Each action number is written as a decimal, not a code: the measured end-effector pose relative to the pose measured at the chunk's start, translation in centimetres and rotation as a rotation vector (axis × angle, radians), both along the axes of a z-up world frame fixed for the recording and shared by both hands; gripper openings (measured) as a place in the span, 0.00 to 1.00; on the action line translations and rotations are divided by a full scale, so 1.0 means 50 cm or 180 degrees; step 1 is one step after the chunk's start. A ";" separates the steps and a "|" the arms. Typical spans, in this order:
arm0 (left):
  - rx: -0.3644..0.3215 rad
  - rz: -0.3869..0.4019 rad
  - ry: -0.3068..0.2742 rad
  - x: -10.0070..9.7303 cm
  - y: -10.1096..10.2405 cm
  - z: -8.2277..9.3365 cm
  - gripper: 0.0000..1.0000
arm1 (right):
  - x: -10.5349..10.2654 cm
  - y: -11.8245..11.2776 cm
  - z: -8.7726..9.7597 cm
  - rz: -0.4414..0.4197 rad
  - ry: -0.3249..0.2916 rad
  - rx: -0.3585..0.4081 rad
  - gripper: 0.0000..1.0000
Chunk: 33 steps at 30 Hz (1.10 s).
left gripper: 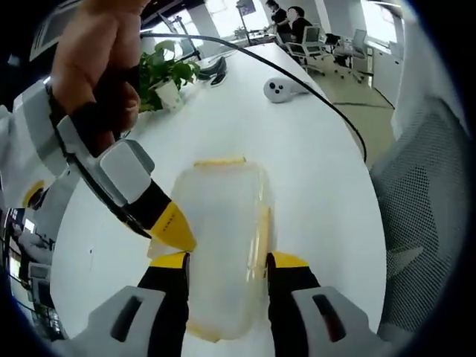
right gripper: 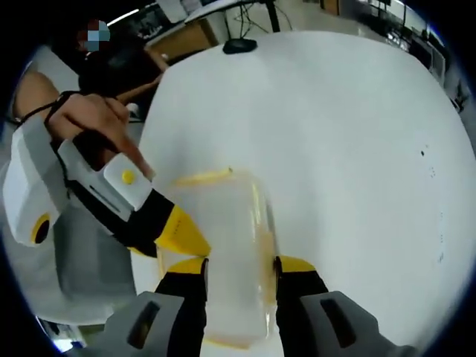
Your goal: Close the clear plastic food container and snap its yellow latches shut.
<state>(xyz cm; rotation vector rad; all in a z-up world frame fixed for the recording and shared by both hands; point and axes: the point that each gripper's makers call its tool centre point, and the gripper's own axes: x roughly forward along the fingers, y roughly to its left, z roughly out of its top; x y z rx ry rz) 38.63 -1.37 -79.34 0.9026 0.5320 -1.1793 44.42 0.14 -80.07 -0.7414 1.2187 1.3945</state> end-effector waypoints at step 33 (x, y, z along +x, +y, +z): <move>0.0128 0.0113 0.0331 -0.001 0.036 0.033 0.63 | 0.000 -0.053 0.028 -0.0105 -0.0504 0.0115 0.59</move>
